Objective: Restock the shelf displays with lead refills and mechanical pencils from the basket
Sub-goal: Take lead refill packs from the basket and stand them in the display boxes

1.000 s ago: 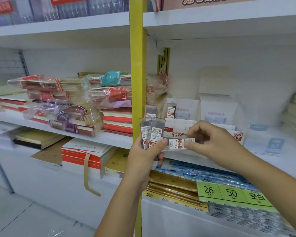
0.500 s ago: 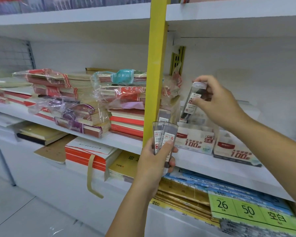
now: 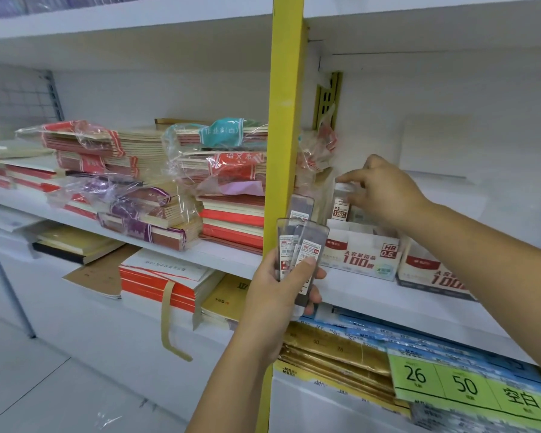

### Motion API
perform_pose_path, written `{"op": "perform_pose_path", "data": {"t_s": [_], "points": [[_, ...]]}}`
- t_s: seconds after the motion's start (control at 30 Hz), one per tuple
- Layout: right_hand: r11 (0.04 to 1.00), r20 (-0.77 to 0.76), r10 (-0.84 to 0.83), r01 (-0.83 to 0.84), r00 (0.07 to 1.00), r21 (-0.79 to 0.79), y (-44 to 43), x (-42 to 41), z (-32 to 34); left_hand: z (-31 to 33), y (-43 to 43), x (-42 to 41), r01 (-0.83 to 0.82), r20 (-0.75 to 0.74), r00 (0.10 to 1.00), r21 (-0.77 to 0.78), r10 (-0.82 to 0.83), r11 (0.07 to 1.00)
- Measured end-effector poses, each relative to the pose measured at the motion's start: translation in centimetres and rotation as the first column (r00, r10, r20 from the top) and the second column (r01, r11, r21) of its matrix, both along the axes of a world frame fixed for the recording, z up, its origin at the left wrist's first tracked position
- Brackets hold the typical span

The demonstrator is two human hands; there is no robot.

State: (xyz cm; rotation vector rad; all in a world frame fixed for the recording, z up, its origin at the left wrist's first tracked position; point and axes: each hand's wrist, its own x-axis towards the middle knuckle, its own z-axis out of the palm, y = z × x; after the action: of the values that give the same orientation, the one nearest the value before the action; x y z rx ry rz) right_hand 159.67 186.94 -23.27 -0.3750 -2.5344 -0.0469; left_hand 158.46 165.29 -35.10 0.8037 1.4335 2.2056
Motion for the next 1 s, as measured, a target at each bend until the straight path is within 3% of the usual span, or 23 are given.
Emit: {"op": "perform_pose_path", "data": {"t_s": [0.1,0.2,0.27,0.37,0.5,0.73,0.83,0.93,1.0], "points": [[1.000,-0.024,0.001,0.000,1.000,0.030,-0.8,1.0,-0.2,0.0,-0.1,0.0,-0.009,-0.008,1.000,0.012,0.009,1.000],[0.962,-0.219,0.155,-0.197,0.963,-0.187,-2.7,4.0,-0.6,0.1,-0.3,0.2,0.005,-0.022,1.000,0.022,-0.004,1.000],[0.840,-0.261,0.255,-0.347,0.931,-0.417,-4.7,6.4,-1.3,0.2,-0.2,0.3,0.021,-0.043,0.999,0.008,-0.020,1.000],[0.653,-0.227,0.358,-0.417,0.906,-0.633,-7.0,8.6,-2.8,0.4,0.0,0.9,0.065,-0.073,0.995,-0.005,-0.065,0.998],[0.569,-0.299,0.367,-0.467,0.881,-0.677,-7.4,9.4,-4.0,0.5,0.2,2.0,0.102,-0.082,0.991,-0.011,-0.102,0.995],[0.466,-0.443,0.222,-0.493,0.869,-0.735,-6.1,11.2,-5.0,-0.2,-0.7,2.3,0.077,-0.059,0.995,-0.030,-0.079,0.997],[0.498,-0.435,0.185,-0.466,0.881,-0.732,-5.8,11.7,-5.3,-0.1,-1.1,2.0,0.044,-0.050,0.998,0.006,-0.044,0.999],[0.579,-0.314,0.190,-0.364,0.930,-0.729,-5.8,12.1,-5.7,0.0,-1.4,1.7,0.038,-0.019,0.999,0.050,-0.037,0.998],[0.711,-0.164,0.229,-0.280,0.960,-0.646,-6.0,12.3,-5.7,0.0,-1.5,1.6,0.031,-0.007,1.000,0.074,-0.030,0.997]]}}
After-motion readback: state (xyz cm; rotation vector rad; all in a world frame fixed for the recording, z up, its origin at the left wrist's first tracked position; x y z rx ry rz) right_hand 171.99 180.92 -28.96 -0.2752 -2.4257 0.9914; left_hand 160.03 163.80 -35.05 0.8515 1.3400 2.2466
